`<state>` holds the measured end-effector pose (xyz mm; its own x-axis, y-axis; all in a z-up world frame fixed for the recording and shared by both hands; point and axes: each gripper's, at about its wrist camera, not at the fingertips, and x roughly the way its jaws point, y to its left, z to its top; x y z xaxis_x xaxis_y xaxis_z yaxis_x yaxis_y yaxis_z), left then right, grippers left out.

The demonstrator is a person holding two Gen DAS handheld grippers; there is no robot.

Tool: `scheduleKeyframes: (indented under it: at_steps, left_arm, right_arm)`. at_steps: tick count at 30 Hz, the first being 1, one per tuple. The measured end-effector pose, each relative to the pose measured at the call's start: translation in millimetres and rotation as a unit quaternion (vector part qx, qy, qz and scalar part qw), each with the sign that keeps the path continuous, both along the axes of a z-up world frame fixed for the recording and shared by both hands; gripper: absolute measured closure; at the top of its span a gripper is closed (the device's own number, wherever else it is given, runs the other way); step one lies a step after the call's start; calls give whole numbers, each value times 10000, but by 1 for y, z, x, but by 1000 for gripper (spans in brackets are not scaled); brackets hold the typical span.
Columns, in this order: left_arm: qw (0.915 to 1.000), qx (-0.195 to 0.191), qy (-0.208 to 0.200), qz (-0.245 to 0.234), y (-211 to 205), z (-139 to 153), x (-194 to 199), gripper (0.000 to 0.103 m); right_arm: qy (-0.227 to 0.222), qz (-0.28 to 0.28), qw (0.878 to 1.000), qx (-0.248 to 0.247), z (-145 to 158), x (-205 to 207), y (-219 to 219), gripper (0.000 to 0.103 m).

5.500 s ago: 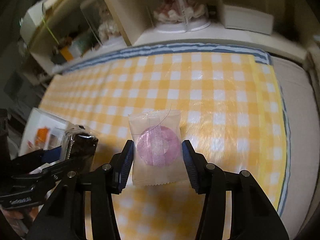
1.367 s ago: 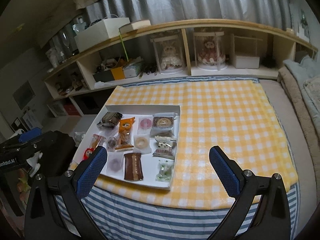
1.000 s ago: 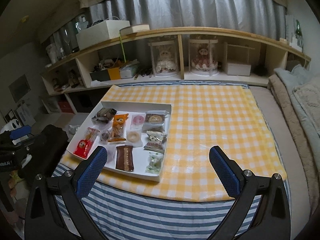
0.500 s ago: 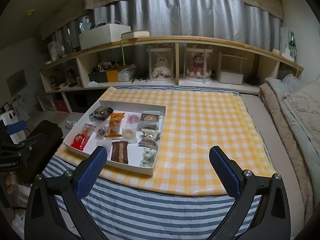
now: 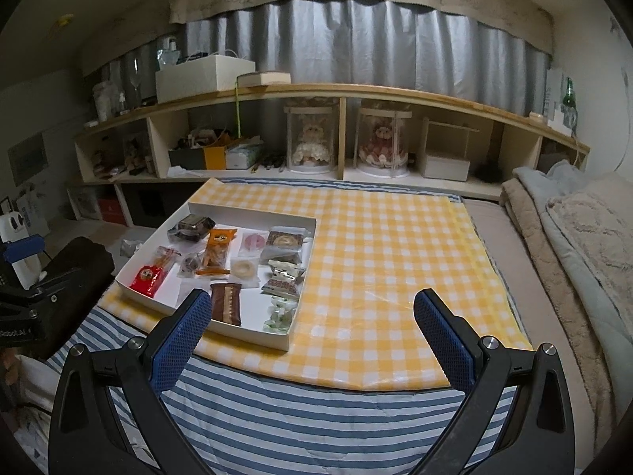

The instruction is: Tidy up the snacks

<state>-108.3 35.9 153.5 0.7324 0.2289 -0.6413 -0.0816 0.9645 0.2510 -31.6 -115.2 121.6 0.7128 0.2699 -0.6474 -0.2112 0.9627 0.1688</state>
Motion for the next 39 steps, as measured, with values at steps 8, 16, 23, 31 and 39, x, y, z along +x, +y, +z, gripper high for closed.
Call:
scheduleKeyframes:
  at_steps: [8, 16, 23, 31, 39]
  left_arm:
    - [10000, -86, -28, 39, 2, -2, -3, 0]
    - [9999, -144, -60, 67, 2, -1, -4, 0]
    - [9999, -98, -67, 57, -1, -1, -4, 0]
    - [9999, -107, -68, 59, -2, -1, -3, 0]
    - [9999, -77, -74, 36, -5, -1, -3, 0]
  right_arm:
    - [-48, 11, 10000, -26, 3, -3, 0, 0]
    - [-81, 29, 10000, -3, 6, -3, 0, 0]
    - [-112, 30, 9999, 1, 8, -3, -1, 0]
    - [-130, 32, 9999, 2, 9, -3, 0, 0]
    - [-133, 25, 9999, -7, 9, -4, 1, 0]
